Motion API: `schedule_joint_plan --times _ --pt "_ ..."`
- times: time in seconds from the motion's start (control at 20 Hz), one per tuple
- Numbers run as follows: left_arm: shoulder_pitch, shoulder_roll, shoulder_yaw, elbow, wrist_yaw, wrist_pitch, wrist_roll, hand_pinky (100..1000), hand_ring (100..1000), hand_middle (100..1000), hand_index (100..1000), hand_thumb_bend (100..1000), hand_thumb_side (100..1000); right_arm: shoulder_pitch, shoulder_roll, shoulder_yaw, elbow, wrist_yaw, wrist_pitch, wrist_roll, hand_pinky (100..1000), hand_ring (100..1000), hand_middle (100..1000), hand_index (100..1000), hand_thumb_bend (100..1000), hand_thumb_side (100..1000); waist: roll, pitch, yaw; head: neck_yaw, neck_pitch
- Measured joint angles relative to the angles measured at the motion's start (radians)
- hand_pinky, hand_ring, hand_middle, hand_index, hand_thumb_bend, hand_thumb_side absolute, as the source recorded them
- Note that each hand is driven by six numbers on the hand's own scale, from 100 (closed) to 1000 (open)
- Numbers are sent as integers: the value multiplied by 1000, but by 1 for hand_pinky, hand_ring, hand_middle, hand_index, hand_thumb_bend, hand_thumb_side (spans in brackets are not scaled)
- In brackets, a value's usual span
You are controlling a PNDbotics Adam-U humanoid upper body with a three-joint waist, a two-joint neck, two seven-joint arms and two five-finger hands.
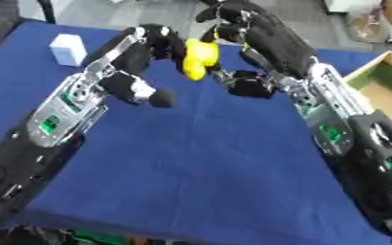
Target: Pick up the objects with one hand, pass them to the other hand, and then place them into the box on the other side of the table.
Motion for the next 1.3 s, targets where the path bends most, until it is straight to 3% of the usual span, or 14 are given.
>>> schedule_joint_plan --times 0.5,0.9,1.1,1.3 --pt "33 35 89 -71 -147 -1 55 685 686 727 763 961 469 35 -79 -46 0 -49 51 -12 897 803 778 286 100 100 0 0 -9 -2 0" --pt "91 74 154 -108 -199 2 100 682 683 720 759 956 479 93 -197 -122 -9 -100 123 -42 900 804 780 287 100 100 0 0 -12 -22 0" --pt "127 93 171 -106 -201 4 122 678 679 715 755 962 475 141 -276 -187 -13 -128 171 -72 903 803 782 287 100 100 -1 0 -18 -62 0" --pt "154 106 182 -100 -201 0 142 675 675 710 750 964 475 184 -333 -260 10 -155 225 -116 911 805 795 286 100 100 -6 0 -22 -137 -3"
